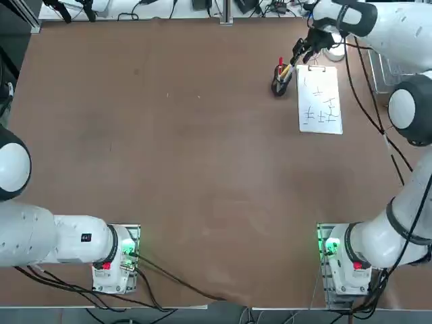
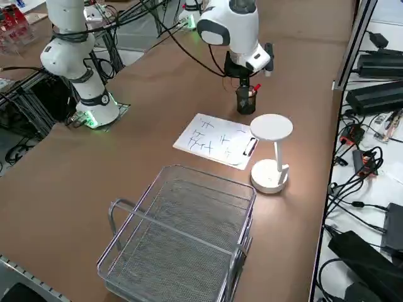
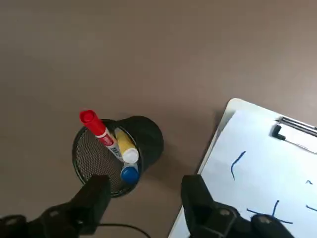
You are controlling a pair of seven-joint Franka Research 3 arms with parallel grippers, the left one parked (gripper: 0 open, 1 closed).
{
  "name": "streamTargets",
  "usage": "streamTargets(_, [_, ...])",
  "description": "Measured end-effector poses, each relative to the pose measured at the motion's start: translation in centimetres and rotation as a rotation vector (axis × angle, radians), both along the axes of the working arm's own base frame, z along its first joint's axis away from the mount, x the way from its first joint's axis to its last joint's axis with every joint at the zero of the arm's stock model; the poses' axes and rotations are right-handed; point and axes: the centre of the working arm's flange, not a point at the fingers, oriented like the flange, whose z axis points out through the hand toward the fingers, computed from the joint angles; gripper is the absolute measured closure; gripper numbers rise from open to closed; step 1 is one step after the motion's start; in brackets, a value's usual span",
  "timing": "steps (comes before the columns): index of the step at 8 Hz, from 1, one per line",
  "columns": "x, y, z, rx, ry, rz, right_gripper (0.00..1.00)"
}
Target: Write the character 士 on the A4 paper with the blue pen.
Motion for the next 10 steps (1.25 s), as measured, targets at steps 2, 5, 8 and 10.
streamTargets(2, [0.1, 0.2, -0.7, 0.005, 0.004, 0.007, 0.15])
streamTargets(5, [0.6, 1.3, -0.4, 0.010, 0.005, 0.027, 0.18])
streamTargets(8, [0.8, 1.8, -1.0, 0.008, 0.014, 0.037, 0.25])
streamTargets(10, [0.7, 2.0, -1.5, 0.007, 0.024, 0.040, 0.33])
